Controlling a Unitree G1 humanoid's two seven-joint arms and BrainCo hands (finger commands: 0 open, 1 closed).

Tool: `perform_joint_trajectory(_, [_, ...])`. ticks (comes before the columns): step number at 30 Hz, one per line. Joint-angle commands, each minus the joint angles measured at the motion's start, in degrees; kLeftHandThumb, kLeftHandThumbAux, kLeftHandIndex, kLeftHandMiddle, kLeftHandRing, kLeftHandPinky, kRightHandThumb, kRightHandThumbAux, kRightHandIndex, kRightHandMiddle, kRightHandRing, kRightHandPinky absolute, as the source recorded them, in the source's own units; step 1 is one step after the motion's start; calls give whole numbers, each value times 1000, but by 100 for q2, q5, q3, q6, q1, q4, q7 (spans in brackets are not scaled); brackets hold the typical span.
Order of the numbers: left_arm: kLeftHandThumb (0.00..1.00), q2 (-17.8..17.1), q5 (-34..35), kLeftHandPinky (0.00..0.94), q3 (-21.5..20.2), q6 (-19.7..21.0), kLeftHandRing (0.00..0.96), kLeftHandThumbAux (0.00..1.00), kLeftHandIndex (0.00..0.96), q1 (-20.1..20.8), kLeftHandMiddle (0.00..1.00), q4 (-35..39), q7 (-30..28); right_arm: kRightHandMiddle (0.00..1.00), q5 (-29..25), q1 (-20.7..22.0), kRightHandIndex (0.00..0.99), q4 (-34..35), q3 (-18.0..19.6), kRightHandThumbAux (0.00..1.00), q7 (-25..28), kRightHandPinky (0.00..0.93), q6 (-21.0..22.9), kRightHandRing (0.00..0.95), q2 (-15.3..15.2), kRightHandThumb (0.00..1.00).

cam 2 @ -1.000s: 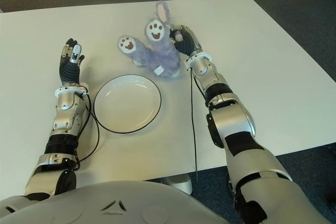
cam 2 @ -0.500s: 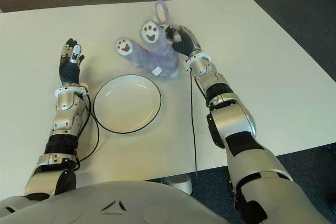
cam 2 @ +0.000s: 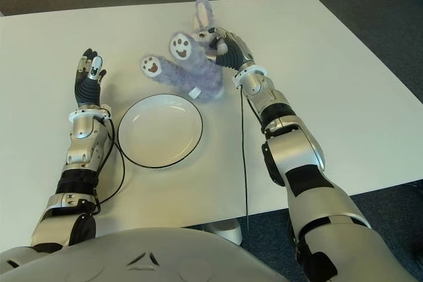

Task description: Put the doll into the plate.

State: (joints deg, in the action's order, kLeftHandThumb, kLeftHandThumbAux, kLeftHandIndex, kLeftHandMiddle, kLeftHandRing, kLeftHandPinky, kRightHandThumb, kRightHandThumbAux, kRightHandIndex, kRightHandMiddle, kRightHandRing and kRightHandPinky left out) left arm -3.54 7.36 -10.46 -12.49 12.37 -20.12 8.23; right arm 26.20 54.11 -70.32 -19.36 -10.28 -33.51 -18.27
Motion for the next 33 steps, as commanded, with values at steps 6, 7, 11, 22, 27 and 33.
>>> perform_joint_trajectory(6, [0,213,8,0,-8,82,0,386,0,-584,16,-196,-41,190,198,-150,100,-122,-202,483,350,245,101,231,59,139])
perform_joint_trajectory(7, [0,211,8,0,-9,79,0,386,0,-581,18,-202,-44,183,200,-149,98,-124,-206,481,358,246,103,222,60,141])
perform_joint_trajectory(11, [0,211,8,0,-8,63,6,385,0,-583,22,-205,-48,174,210,-150,92,-123,-221,481,368,248,106,210,54,146])
perform_joint_trajectory(22, [0,207,-2,0,-5,71,4,383,0,-585,25,-201,-38,174,203,-162,96,-131,-213,491,322,253,132,206,66,159])
perform_joint_trajectory(27, [0,201,-2,0,-1,74,2,386,0,-586,23,-201,-49,174,211,-163,101,-133,-218,490,306,248,157,205,68,161])
perform_joint_trajectory(33, [0,203,2,0,7,73,0,382,0,-603,17,-175,-61,239,129,-187,127,-126,-143,539,301,347,208,289,87,204])
